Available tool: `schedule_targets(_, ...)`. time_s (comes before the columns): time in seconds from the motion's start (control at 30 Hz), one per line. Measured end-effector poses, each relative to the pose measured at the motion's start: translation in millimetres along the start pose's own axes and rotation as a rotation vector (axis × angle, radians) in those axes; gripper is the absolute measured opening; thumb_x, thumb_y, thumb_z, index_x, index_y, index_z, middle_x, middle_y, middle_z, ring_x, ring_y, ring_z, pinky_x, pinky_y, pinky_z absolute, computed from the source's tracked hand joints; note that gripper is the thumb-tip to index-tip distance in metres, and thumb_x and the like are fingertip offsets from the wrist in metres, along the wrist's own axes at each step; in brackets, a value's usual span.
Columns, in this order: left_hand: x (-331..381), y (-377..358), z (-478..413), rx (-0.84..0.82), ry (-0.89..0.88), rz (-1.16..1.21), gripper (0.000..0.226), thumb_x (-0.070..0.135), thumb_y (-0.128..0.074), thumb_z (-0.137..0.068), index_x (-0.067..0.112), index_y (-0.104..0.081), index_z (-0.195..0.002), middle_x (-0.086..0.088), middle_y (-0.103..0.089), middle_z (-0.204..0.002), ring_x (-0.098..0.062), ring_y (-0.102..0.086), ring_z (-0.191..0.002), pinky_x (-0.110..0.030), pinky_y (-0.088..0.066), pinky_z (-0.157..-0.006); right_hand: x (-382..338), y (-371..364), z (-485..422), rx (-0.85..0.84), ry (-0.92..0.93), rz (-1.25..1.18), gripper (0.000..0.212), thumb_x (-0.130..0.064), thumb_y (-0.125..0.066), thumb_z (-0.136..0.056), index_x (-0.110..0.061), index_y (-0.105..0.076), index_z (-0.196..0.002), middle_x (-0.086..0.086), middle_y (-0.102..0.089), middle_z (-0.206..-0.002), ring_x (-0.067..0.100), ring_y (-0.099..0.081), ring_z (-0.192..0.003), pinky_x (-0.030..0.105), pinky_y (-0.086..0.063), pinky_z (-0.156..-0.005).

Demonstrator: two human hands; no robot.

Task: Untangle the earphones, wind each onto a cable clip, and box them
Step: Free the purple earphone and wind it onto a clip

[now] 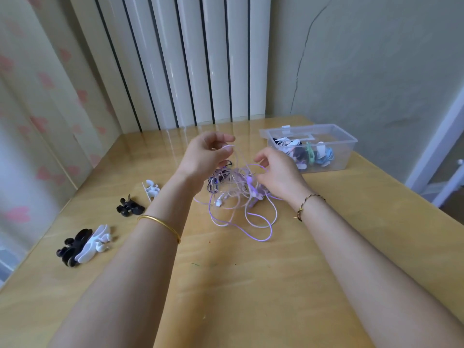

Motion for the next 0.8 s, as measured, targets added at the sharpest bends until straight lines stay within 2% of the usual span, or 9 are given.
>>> schedule_targets(0.1, 8, 1, 0, 0.009, -0.058, 0.075, 0.024, -0.005, -0.056, -0.090, 0.017, -0.062, -0.096, 0.002, -0.052, -0.079, -0.010, -0.054, -0.070, -0.021, -0.053, -0.077, 11, 7, 0, 0.030, -0.061, -0.186, 0.032, 0.003, -0.053, -0.086, -0.014, -0.057, -0.112, -0.001, -0.057, -0.087, 0.015, -0.054, -0.084, 0.020, -0.038, -0.062)
schedule_targets(0.2, 12, 2, 3, 0.022, -0.057, 0.006, 0.026, -0.004, -0.056, -0.088, 0.020, -0.063, -0.093, 0.002, -0.053, -0.078, -0.010, -0.052, -0.070, -0.020, -0.049, -0.070, 16, 19, -1, 0.142, -0.064, -0.347, 0.026, 0.007, -0.051, -0.086, -0.009, -0.065, -0.101, -0.001, -0.060, -0.075, 0.010, -0.055, -0.068, 0.019, -0.040, -0.060)
schedule_targets(0.3, 5, 0, 5, -0.023, 0.057, -0.354, 0.019, -0.001, -0.054, -0.085, 0.012, -0.066, -0.091, 0.001, -0.056, -0.072, -0.013, -0.051, -0.068, -0.015, -0.041, -0.053, 16, 31, 2, 0.238, -0.042, -0.557, 0.031, 0.007, -0.052, -0.085, -0.021, -0.064, -0.085, -0.001, -0.064, -0.073, 0.004, -0.057, -0.066, 0.021, -0.041, -0.065)
schedule_targets(0.43, -12, -11, 13, -0.242, 0.246, -0.857, 0.015, 0.017, -0.068, -0.082, 0.007, -0.072, -0.093, -0.005, -0.066, -0.082, -0.019, -0.056, -0.078, -0.021, -0.040, -0.058, 9, 32, 6, 0.226, -0.069, -0.892, 0.028, 0.007, -0.053, -0.086, -0.019, -0.062, -0.084, 0.001, -0.067, -0.074, 0.002, -0.058, -0.065, 0.020, -0.042, -0.069)
schedule_targets(0.5, -9, -14, 18, -0.276, 0.269, -0.988, 0.015, 0.021, -0.066, -0.082, 0.011, -0.073, -0.090, -0.001, -0.062, -0.078, -0.019, -0.055, -0.076, -0.022, -0.038, -0.056, 8, 30, 6, 0.204, -0.105, -1.042, 0.027, 0.007, -0.051, -0.089, -0.017, -0.062, -0.085, -0.002, -0.067, -0.069, 0.009, -0.062, -0.072, 0.025, -0.046, -0.075)
schedule_targets(0.57, -5, -15, 16, -0.261, 0.275, -0.945, 0.023, 0.027, -0.059, -0.084, 0.010, -0.075, -0.087, 0.002, -0.059, -0.069, -0.015, -0.052, -0.068, -0.024, -0.037, -0.056, 5, 25, 6, 0.144, -0.146, -1.227, 0.025, 0.006, -0.048, -0.091, -0.016, -0.060, -0.089, -0.001, -0.065, -0.070, 0.014, -0.067, -0.076, 0.031, -0.051, -0.083)
schedule_targets(0.63, -3, -18, 14, -0.269, 0.274, -0.878, 0.037, 0.040, -0.057, -0.085, 0.007, -0.074, -0.085, 0.002, -0.061, -0.070, -0.014, -0.053, -0.068, -0.026, -0.041, -0.062, 1, 24, 6, 0.102, -0.171, -1.393, 0.023, 0.007, -0.046, -0.092, -0.013, -0.058, -0.092, 0.003, -0.064, -0.069, 0.020, -0.069, -0.077, 0.037, -0.053, -0.086)
schedule_targets(0.7, -7, -27, 13, -0.352, 0.218, -1.002, 0.042, 0.050, -0.060, -0.083, 0.009, -0.070, -0.086, -0.002, -0.064, -0.084, -0.019, -0.059, -0.078, -0.030, -0.045, -0.072, -3, 24, 6, 0.083, -0.185, -1.493, 0.022, 0.007, -0.044, -0.093, -0.011, -0.057, -0.094, 0.004, -0.062, -0.066, 0.022, -0.069, -0.074, 0.038, -0.055, -0.083)
schedule_targets(0.8, -22, -37, 16, -0.430, 0.173, -1.161, 0.039, 0.040, -0.069, -0.080, 0.015, -0.066, -0.110, -0.002, -0.065, -0.107, -0.023, -0.060, -0.101, -0.038, -0.047, -0.094, -9, 26, 6, 0.081, -0.196, -1.585, 0.024, 0.008, -0.041, -0.094, -0.009, -0.058, -0.092, 0.005, -0.058, -0.065, 0.017, -0.065, -0.060, 0.034, -0.059, -0.069)
Point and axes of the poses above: each hand's wrist, its own z-axis away from the middle knuckle, its own y-axis out of the back of the hand, x = y × z, the point moved 8 cm from there along -z, towards the middle knuckle
